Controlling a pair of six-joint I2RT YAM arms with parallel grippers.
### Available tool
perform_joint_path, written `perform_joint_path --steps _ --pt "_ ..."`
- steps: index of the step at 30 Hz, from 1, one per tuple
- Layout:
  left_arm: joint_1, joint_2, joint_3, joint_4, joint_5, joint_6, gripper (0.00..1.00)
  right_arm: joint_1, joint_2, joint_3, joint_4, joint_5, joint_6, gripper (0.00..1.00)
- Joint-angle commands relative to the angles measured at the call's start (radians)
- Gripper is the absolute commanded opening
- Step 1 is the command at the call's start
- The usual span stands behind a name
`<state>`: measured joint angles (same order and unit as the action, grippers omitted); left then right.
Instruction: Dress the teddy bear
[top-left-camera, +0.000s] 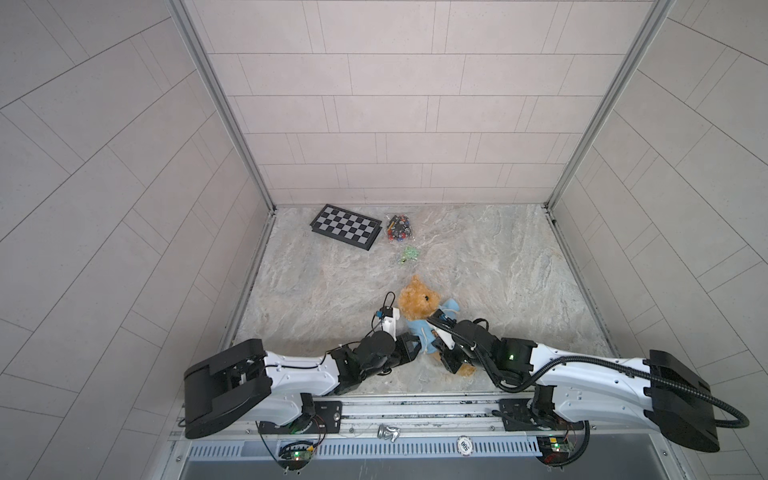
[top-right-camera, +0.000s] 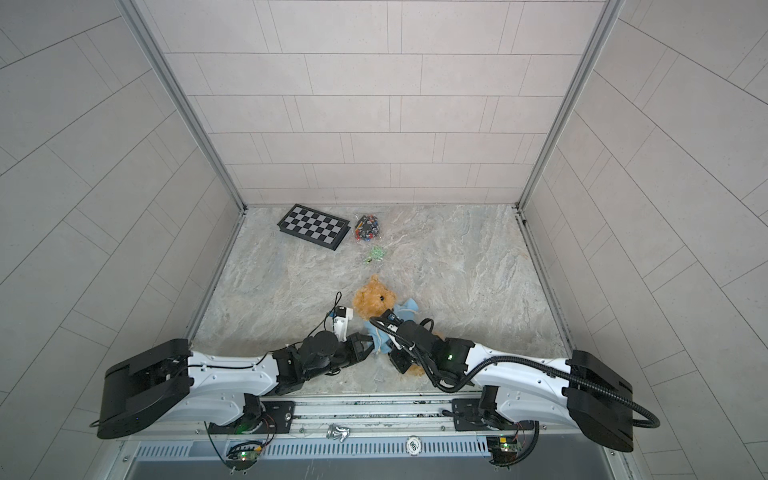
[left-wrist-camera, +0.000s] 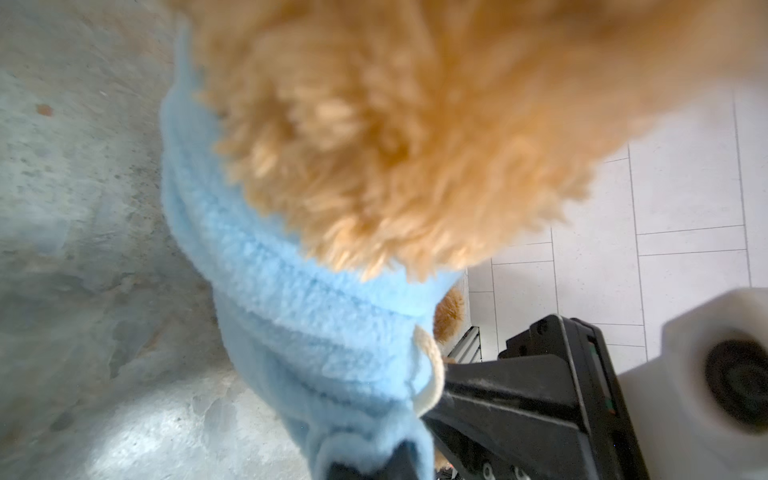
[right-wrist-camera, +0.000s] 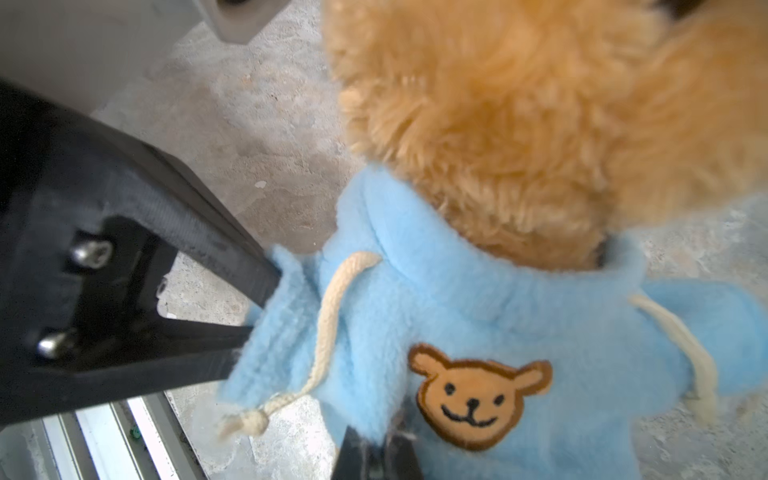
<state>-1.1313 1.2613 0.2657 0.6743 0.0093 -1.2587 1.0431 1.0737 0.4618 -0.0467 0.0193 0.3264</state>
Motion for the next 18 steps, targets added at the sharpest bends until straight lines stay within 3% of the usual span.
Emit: perform_joint_path --steps 1,4,8,11,18 --pt "0.004 -0.067 -0.055 -0.060 -0.011 0.005 0.00 -0.047 -0.024 -0.027 -0.128 0.198 0.047 0.00" --pt "0.012 -0.112 -0.086 -0.090 -0.025 0.007 0.00 -0.070 -0.055 -0.038 -0.129 0.201 0.062 0.01" --pt "0.015 -0.128 -0.072 -0.108 -0.025 0.013 0.00 -0.044 -0.125 -0.054 -0.024 0.074 0.010 0.22" --pt "0.015 -0.120 -0.063 -0.082 -0.024 0.002 0.00 0.016 -0.171 -0.044 0.018 0.072 -0.004 0.37" --pt "0.009 -0.136 -0.055 -0.074 -0.035 -0.026 0.00 0.123 -0.150 0.034 0.038 0.084 0.057 0.43"
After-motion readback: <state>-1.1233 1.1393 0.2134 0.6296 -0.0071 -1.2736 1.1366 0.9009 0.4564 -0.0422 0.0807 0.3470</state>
